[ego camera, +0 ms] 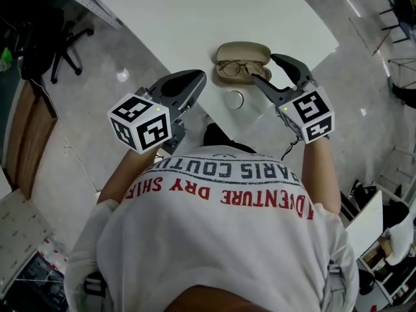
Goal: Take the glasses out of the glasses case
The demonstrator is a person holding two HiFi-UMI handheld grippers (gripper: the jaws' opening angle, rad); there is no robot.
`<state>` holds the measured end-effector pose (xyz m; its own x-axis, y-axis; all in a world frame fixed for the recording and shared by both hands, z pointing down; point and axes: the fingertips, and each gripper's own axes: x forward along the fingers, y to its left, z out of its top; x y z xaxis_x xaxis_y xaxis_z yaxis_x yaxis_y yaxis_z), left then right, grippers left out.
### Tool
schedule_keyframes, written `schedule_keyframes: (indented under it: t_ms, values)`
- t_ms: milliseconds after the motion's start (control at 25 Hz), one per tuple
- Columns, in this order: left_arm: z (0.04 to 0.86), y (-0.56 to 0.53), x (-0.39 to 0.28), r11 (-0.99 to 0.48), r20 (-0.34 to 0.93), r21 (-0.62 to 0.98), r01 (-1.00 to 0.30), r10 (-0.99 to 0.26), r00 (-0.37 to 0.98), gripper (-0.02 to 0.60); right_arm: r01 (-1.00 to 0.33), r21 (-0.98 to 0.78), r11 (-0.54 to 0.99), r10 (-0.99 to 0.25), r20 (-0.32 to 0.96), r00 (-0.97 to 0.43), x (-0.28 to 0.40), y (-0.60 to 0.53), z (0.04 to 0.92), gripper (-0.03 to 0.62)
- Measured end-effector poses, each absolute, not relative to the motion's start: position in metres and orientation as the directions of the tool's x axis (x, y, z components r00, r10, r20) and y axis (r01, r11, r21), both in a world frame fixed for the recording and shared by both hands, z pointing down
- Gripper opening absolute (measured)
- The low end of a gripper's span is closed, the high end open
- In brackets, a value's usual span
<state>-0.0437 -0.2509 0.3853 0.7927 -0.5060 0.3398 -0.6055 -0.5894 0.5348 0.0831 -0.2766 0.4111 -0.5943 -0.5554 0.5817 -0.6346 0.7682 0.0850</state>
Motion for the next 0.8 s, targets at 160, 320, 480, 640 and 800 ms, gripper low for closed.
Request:
schedule_keyframes:
  t_ms: [160, 320, 480, 640, 800]
  values:
    - [0.396, -0.259, -0.047, -0.563, 0.358, 0.541, -0.625, -0.518, 0.777, 0.035, -0.573, 0.135, 0.809, -0.509, 0.649, -0.566, 0.082, -0.286, 0.439, 0.259]
    - [0.400, -0.269, -0.050, -0.542, 0.369, 0.546, -0.639, -0.529, 0.764, 0.035, -0.493, 0.188, 0.850, -0.460, 0.721, -0.518, 0.083, -0.296, 0.465, 0.255]
    - [0.405, -0.276, -0.053, -0.529, 0.380, 0.548, -0.648, -0.532, 0.756, 0.035, -0.435, 0.204, 0.877, -0.420, 0.766, -0.487, 0.082, -0.305, 0.487, 0.228]
    - [0.410, -0.279, -0.055, -0.517, 0.393, 0.551, -0.656, -0.533, 0.750, 0.035, -0.379, 0.217, 0.899, -0.387, 0.800, -0.458, 0.082, -0.310, 0.506, 0.218]
    - [0.418, -0.280, -0.053, -0.507, 0.407, 0.555, -0.659, -0.526, 0.747, 0.035, -0.326, 0.251, 0.912, -0.377, 0.826, -0.419, 0.086, -0.313, 0.520, 0.200]
